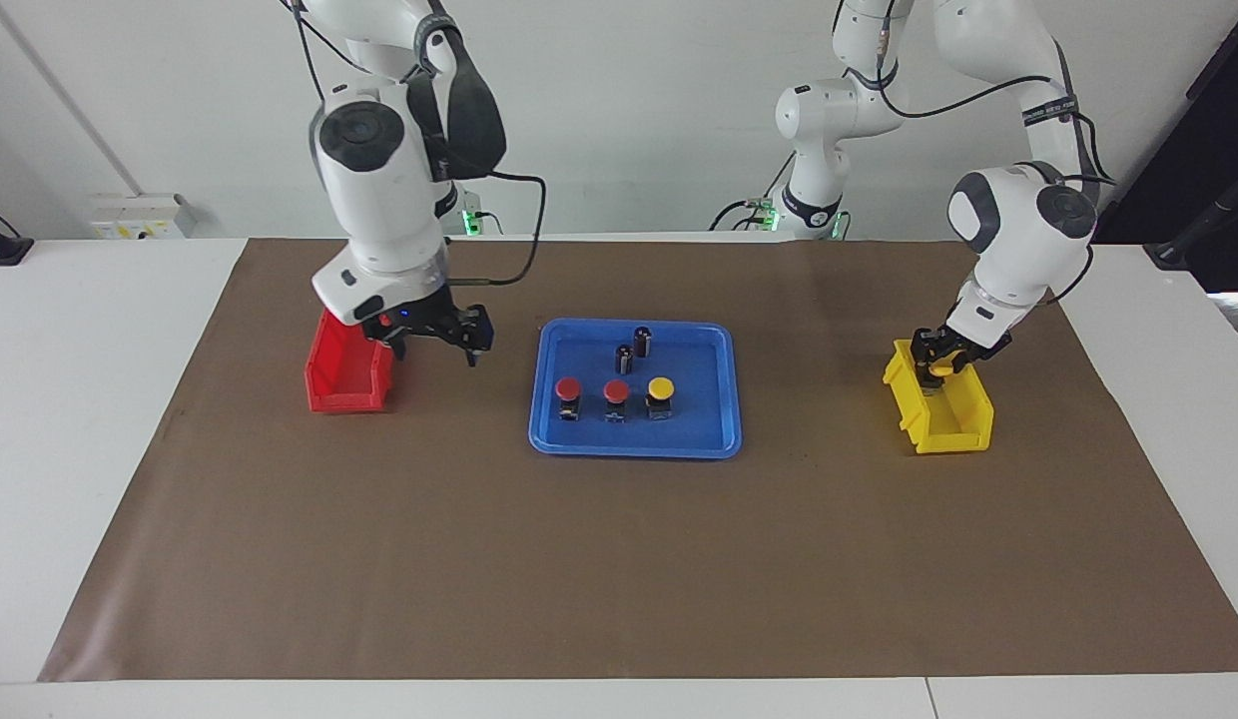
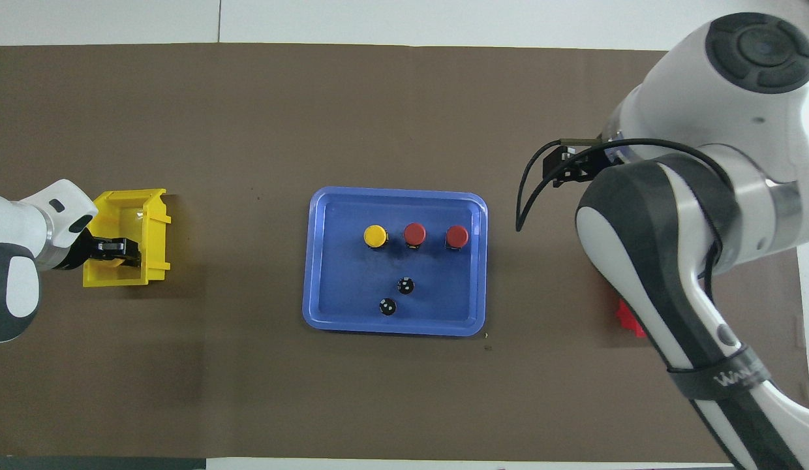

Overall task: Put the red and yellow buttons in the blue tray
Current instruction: 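Withdraw the right gripper while the left gripper grasps the second yellow button, then carry the second yellow button into the tray and open the left gripper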

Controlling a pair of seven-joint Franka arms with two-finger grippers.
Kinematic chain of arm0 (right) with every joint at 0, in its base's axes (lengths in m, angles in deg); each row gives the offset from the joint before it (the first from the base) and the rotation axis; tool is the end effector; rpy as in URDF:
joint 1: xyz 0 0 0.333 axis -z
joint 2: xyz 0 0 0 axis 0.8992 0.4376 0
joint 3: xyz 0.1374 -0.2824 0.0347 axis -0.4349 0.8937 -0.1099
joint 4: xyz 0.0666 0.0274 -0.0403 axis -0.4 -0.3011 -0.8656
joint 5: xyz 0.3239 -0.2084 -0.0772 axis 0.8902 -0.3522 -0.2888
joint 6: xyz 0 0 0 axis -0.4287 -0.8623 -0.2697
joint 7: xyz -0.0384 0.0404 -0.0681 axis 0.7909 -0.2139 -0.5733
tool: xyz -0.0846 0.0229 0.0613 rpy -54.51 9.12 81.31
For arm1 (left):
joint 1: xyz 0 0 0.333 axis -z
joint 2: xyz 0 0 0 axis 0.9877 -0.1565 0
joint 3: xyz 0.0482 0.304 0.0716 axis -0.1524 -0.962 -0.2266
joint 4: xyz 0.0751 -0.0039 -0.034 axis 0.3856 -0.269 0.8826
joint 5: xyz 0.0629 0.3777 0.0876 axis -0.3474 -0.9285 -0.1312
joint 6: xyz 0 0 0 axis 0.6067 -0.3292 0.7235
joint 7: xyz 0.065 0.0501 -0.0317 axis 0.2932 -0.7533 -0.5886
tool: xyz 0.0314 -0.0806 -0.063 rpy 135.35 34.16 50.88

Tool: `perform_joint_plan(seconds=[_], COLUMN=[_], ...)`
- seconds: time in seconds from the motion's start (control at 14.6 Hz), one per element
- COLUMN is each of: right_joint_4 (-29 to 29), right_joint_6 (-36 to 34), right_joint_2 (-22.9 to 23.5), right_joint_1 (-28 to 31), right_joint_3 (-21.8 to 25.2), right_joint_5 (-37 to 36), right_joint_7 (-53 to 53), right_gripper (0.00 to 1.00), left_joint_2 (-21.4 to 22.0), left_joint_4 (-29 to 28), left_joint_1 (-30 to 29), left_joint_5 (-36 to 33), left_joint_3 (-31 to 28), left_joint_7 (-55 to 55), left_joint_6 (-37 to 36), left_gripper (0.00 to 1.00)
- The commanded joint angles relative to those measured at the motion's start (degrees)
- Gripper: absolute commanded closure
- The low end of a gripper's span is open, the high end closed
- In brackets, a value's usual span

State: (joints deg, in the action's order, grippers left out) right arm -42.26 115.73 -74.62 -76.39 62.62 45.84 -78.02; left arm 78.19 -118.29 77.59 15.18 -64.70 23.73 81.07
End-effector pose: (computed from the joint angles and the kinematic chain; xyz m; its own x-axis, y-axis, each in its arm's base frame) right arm 0.5975 0.1056 0.5412 0.9904 -0.1354 -0.0276 -0.1336 -0.9892 0.0608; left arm 0.5092 0.0282 0.3610 0.9978 -0.0633 -0.0184 -0.0635 -0.9979 -0.0097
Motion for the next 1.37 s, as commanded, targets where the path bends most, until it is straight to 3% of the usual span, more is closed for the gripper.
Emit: perform_joint_plan(seconds=[0.0,0.07,0.21,0.48,0.62,0.76,0.89,0.96,1.31], right_joint_4=[2.46,2.29,2.38,6.14,6.68,2.84,1.15,0.97,-1.4], right_joint_6=[-3.39,-4.18,-6.2,-12.78,-14.47,-14.3,-14.04,-14.12,-12.98], right_joint_2=[-0.97,-2.2,-4.23,-5.65,-6.17,-8.18,-8.98,-9.16,-9.95], right_joint_1=[5.21,5.57,7.58,12.94,13.57,13.39,13.57,13.66,13.66], right_joint_3=[-1.0,-0.91,-0.74,-1.17,-0.48,2.06,3.3,3.39,3.39], right_joint_5=[-0.74,-0.83,-0.74,-1.44,-1.53,-1.01,-0.92,-0.92,-0.74], right_joint_7=[3.27,3.71,6.77,14.93,18.47,19.26,22.15,22.17,22.7], right_gripper=[0.0,0.0,0.0,0.0,0.0,0.0,0.0,0.0,0.0], left_joint_2=[0.82,0.65,-0.66,-0.49,-1.28,-1.72,-2.34,-4.52,-10.42], left_joint_4=[-1.2,-0.77,4.3,22.48,28.92,28.6,26.93,27.27,26.23], left_joint_1=[-0.28,-0.63,-0.55,0.15,4.26,11.72,19.02,22.45,29.32], left_joint_5=[-0.11,-0.11,-0.11,-0.19,-0.11,0.07,2.78,3.4,5.34], left_joint_3=[-0.19,-0.11,-0.11,0.5,0.68,0.77,0.77,0.68,0.77], left_joint_7=[-0.52,-0.6,-1.03,-1.3,-6.01,-16.89,-28.75,-32.12,-35.4], left_joint_6=[1.8,1.97,-1.6,-22.32,-28.59,-27.13,-21.26,-19.49,-12.46], left_gripper=[0.93,0.98,0.99,0.98,0.99,0.99,0.99,0.99,0.98])
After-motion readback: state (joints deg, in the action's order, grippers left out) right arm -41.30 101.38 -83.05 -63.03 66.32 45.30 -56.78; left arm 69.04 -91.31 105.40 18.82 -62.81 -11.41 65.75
